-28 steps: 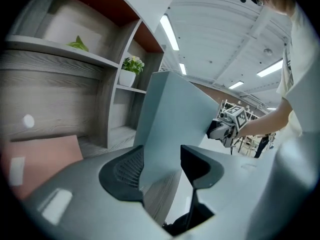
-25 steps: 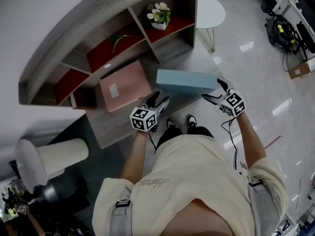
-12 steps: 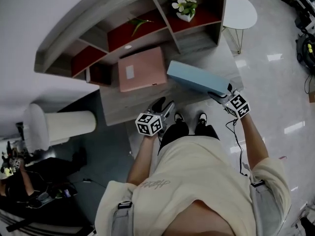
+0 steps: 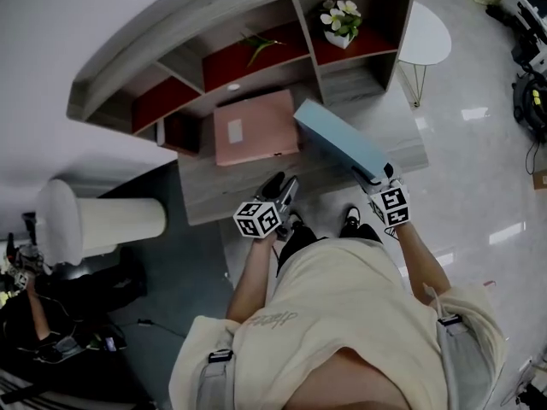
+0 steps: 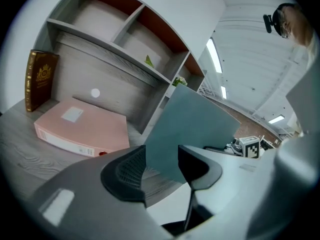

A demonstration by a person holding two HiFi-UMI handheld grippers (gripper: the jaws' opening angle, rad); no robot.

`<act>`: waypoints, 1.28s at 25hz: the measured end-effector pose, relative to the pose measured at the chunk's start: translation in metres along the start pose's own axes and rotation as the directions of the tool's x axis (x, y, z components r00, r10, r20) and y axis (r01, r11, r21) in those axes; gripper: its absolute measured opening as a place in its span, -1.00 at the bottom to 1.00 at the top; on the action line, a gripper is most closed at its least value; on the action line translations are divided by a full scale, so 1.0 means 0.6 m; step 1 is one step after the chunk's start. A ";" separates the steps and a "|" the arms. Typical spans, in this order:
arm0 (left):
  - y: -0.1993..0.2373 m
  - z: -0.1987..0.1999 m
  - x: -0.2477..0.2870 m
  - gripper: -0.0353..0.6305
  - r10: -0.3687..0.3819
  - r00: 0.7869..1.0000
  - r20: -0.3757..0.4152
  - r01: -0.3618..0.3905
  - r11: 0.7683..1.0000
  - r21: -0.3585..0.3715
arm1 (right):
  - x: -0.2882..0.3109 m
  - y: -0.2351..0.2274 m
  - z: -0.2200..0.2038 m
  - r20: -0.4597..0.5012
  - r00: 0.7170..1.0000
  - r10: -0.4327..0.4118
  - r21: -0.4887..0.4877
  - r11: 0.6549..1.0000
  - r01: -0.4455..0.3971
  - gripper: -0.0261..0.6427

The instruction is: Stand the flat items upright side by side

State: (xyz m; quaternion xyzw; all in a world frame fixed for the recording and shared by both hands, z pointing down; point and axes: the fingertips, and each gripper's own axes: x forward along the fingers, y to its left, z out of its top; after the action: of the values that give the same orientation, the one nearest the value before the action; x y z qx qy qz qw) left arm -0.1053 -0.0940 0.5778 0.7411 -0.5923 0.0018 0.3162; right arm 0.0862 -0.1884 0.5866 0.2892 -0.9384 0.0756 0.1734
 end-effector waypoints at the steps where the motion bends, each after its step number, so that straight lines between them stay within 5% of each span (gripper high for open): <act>1: 0.006 0.010 -0.001 -0.24 -0.010 1.000 0.011 0.010 1.000 0.005 | 0.008 0.003 0.003 -0.002 1.000 -0.021 0.007 1.000 0.021 0.04; 6: 0.044 0.068 -0.024 -0.29 -0.054 0.996 0.066 0.051 0.998 0.046 | 0.043 0.018 0.019 -0.006 0.987 -0.158 0.043 0.986 0.158 0.03; 18: 0.145 0.105 -0.065 -0.29 -0.188 0.981 -0.056 0.195 0.962 0.191 | 0.139 0.029 0.062 -0.033 0.881 -0.472 0.168 0.867 0.470 0.02; 23: 0.193 0.122 -0.088 -0.30 -0.214 0.974 -0.077 0.225 0.956 0.188 | 0.172 0.025 0.071 -0.047 0.850 -0.525 0.197 0.829 0.524 0.02; 32: 0.232 0.131 -0.101 -0.30 -0.168 0.985 -0.050 0.174 0.974 0.147 | 0.223 0.003 0.092 -0.058 0.853 -0.519 0.212 0.828 0.518 0.02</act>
State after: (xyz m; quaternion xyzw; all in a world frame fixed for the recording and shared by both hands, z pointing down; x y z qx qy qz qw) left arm -0.2752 -0.0916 0.5570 0.8109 -0.5186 0.0331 0.2690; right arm -0.0338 -0.2698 0.5845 0.5502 -0.8107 0.1288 0.1531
